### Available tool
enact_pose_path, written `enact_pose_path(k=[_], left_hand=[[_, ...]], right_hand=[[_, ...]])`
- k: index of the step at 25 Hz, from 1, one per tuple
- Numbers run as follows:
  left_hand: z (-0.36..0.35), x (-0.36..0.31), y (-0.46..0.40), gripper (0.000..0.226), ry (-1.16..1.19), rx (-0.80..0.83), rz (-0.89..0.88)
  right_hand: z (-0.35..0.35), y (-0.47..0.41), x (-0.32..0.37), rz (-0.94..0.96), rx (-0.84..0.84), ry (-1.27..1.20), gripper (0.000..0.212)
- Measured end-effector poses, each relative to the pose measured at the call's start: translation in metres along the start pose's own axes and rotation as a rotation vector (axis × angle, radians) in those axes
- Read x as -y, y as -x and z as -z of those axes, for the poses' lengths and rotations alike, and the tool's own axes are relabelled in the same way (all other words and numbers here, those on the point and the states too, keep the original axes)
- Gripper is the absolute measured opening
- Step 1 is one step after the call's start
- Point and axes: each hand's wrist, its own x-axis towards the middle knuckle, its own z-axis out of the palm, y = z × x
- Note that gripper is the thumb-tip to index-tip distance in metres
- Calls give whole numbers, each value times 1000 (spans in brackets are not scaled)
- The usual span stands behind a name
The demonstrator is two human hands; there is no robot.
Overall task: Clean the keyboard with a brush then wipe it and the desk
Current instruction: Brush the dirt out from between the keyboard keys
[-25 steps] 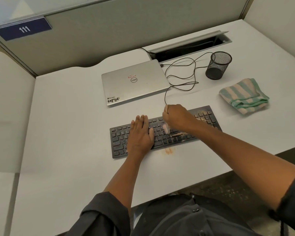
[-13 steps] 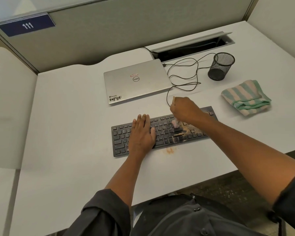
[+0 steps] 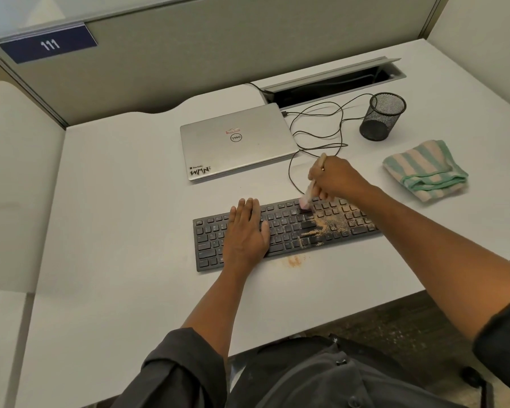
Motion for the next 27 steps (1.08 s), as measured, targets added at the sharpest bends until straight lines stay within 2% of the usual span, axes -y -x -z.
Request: enact_pose_path(k=[2,4,9,11,13,15,17,20,22,25,27], left_hand=[[0,0,0,76,-10,-2,1],[0,0,0,76,-16,0,2],[0,1,0,76,-1,0,5],[-1,1,0,75,-5,7,6],[0,0,0,73,-11,6,5],[0,0,0,74,-12,4,5],[1,-1,0,76,-8,7,5],[1,-1,0,76,-7,8,11],[2,-1,0,74,-9,16,14],[3,-2,0,71,-13,27,16],[3,-2,0,70,-8,29,18]], right_hand=[[-4,4,1,29,80,-178,27],[-14,4,-1,44,123,-165,25],[1,-6,-6,47,-138,224,25],[7,-4,-1,42,-98,67,25],[2,2,5,39,27,-179,20],[-11,6,8,41,139,-260,17],[-19,6,7,53,101,-87,19],[-12,5,12,106,-136,346,16],[-10,9,20,184,-121,311,13],[-26,18,27,230,19,96,13],[-39,25,25,235,49,127,12]])
